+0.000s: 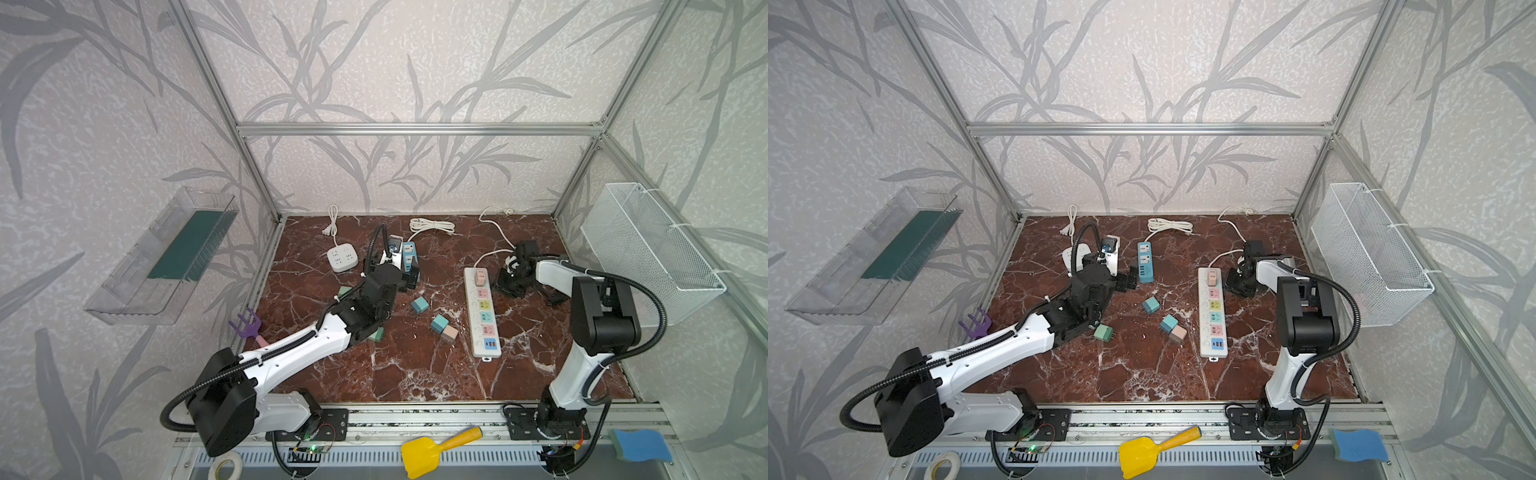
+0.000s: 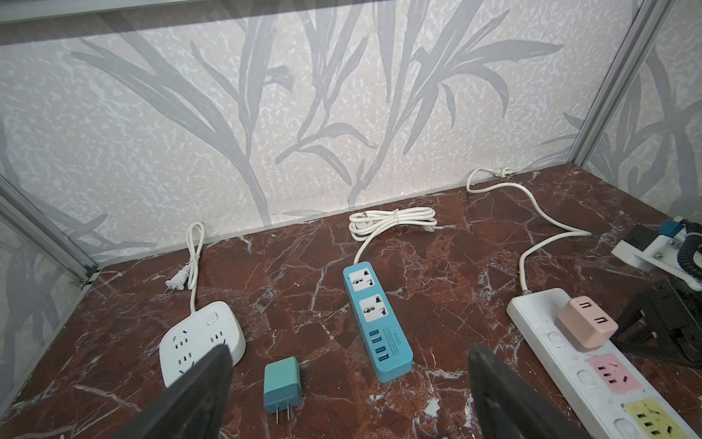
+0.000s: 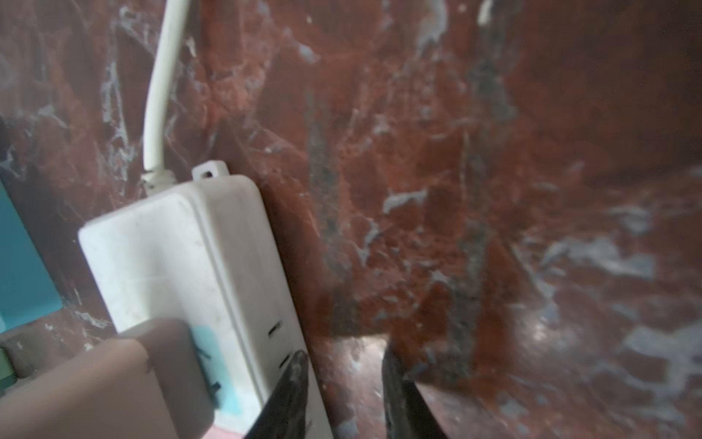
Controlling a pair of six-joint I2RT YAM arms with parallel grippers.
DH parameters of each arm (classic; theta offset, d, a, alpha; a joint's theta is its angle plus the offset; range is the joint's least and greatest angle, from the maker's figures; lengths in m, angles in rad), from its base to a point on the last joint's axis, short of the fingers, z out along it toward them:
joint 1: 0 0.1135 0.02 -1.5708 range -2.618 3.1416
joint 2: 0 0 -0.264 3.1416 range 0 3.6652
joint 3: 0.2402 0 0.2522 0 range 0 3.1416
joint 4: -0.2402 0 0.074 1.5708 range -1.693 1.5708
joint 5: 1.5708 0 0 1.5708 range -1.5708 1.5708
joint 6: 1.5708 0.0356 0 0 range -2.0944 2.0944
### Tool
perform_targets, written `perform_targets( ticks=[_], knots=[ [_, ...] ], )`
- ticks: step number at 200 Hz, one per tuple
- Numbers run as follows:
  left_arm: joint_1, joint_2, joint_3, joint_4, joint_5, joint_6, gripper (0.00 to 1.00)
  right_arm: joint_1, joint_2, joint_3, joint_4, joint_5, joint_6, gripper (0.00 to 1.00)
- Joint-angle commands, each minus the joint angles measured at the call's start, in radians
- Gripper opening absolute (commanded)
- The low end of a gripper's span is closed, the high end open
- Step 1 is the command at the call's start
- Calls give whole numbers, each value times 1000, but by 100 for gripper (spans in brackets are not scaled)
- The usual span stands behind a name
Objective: Insert the plug
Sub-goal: 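Lower the left gripper onto a teal plug adapter and grasp it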
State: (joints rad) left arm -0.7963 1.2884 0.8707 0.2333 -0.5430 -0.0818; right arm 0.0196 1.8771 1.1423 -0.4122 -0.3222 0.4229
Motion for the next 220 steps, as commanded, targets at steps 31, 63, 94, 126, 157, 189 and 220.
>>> perform_targets(
  ticks=[31,63,94,126,157,189,220],
  knots=[
    [11,51,28,-14,-24,7,98,6,-1,19,-94,1,-13,37],
    [11,137,96,-135,14,35,94,3,-195,-4,-167,70,-28,40],
    [26,203,164,-307,197,123,92,2,-420,-117,-190,111,-16,43],
    [28,355,411,-738,312,174,99,7,-603,-217,-245,137,-23,44],
    [52,453,506,-885,460,228,99,6,-738,-296,-242,70,-45,54],
    [53,510,523,-939,540,280,93,6,-836,-318,-280,46,-83,69],
    [54,579,560,-937,559,286,85,6,-882,-340,-278,-4,-81,73]
  ],
)
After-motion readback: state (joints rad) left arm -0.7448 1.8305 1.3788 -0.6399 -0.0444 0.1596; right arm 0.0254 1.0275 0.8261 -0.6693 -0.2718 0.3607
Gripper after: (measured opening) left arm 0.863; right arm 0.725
